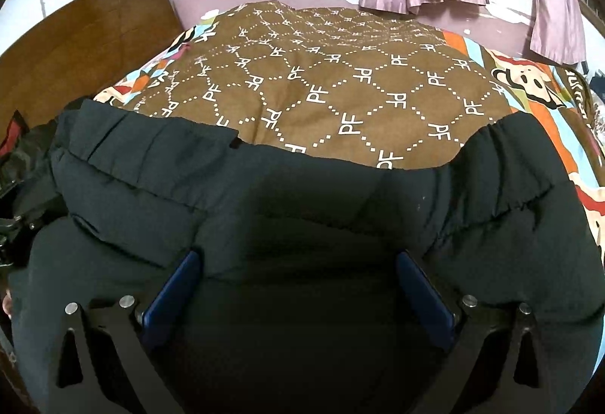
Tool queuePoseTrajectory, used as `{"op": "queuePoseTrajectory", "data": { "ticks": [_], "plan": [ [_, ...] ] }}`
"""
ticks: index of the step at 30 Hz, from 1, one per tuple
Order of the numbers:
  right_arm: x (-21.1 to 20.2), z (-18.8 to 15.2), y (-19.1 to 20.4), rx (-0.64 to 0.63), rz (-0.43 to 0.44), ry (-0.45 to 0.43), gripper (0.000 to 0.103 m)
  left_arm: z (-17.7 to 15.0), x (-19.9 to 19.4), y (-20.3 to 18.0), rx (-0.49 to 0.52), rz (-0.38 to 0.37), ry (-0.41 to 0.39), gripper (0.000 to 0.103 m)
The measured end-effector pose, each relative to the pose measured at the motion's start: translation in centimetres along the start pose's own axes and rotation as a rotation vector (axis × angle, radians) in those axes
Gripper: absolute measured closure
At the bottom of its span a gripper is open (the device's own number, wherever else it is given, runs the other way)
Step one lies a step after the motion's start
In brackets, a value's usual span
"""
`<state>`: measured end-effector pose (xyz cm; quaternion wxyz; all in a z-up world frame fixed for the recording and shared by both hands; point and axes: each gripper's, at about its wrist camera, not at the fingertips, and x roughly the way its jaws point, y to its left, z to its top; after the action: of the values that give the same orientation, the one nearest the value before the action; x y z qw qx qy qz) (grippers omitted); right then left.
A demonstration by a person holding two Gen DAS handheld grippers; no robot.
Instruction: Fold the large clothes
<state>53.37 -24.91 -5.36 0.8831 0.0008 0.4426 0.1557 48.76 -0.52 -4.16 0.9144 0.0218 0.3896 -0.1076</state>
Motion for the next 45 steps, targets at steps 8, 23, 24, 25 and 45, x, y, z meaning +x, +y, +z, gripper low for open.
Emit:
{"op": "queuePoseTrajectory", "data": {
  "ticks": [8,23,24,25,45],
  "plan": [
    [0.0,-0.5,0.1,-0.005,-0.007,-0.016,0.0,-0.2,0.1,0.5,-0.016,-0.042,0.005,0.001],
    [-5.4,-3.6,-0.2,0.003,-0.015,-0.216,0.0,-2.3,-5.8,3.4,-0.139,-0.204,-0.255,0.001],
    [-6.0,-3.8,-0.2,0.004,-0.038,-0.234,0.0,-2.7,-6.7,3.8,-0.161,-0.197,-0.298,0.001],
    [-6.7,-4.0,-0.4,0.007,-0.065,-0.259,0.0,-3.1,-7.5,4.5,-0.197,-0.178,-0.341,0.001],
    [-8.5,-8.0,-15.1,0.382,-0.012,-0.205,0.0,-5.6,-4.0,15.1,-0.544,-0.311,-0.044,0.001]
  ]
}}
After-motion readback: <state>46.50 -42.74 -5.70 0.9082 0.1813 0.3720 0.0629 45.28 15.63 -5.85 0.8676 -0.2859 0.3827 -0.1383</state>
